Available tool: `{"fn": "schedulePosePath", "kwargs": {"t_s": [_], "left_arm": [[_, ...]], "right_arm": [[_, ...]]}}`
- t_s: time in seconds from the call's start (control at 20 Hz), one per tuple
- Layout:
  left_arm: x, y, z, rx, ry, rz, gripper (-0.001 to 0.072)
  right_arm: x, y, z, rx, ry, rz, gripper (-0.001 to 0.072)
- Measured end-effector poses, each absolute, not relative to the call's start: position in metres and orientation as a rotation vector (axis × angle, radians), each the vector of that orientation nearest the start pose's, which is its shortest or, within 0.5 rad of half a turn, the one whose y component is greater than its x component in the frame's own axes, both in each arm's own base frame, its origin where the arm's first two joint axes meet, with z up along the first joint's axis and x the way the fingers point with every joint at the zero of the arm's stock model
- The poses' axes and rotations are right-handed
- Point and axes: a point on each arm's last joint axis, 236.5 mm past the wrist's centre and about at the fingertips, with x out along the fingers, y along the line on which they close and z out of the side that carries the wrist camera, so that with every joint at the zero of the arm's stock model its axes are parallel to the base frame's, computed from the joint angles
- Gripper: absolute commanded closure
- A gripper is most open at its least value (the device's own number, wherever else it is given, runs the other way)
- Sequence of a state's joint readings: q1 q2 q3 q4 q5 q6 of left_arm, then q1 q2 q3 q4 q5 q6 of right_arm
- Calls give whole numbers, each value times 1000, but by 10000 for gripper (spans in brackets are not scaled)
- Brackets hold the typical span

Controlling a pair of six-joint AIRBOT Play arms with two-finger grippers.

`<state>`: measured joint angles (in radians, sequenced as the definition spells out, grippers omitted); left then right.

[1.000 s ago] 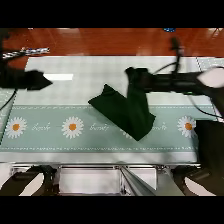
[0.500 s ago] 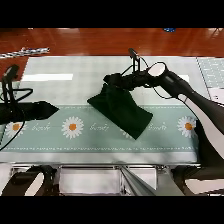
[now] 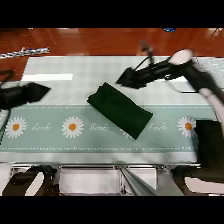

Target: Fold the shirts.

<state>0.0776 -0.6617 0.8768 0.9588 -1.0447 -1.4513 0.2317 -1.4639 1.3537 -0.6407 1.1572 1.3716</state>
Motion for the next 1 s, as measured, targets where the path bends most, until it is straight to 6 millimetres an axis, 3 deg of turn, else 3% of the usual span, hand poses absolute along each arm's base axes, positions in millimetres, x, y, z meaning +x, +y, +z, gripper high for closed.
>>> {"fn": "schedulePosePath", "kwargs": {"t_s": [0.1, 0.25, 0.35, 0.45, 0.55, 0.7, 0.85, 1.0], "left_arm": [[315, -87, 179, -424, 700, -330, 678], [314, -85, 179, -426, 705, -327, 678], [309, -86, 162, -437, 753, -326, 678], [304, -87, 139, -452, 809, -320, 678], [296, -88, 114, -470, 870, -312, 678], [284, -90, 82, -493, 950, -303, 678], [277, -91, 63, -506, 994, -296, 678], [274, -91, 56, -512, 1009, -292, 678]], "right_arm": [[382, 218, 113, 460, 1140, 689, 294], [351, 124, 114, 323, 1099, 354, 294], [322, 66, 94, 313, 1073, 106, 294], [290, 41, 56, 378, 1083, -39, 294], [265, 45, 8, 509, 1122, -92, 294], [245, 81, -48, 745, 1186, -52, 294], [237, 114, -78, 898, 1253, 10, 294], [236, 142, -95, 993, 1306, 67, 294]]}}
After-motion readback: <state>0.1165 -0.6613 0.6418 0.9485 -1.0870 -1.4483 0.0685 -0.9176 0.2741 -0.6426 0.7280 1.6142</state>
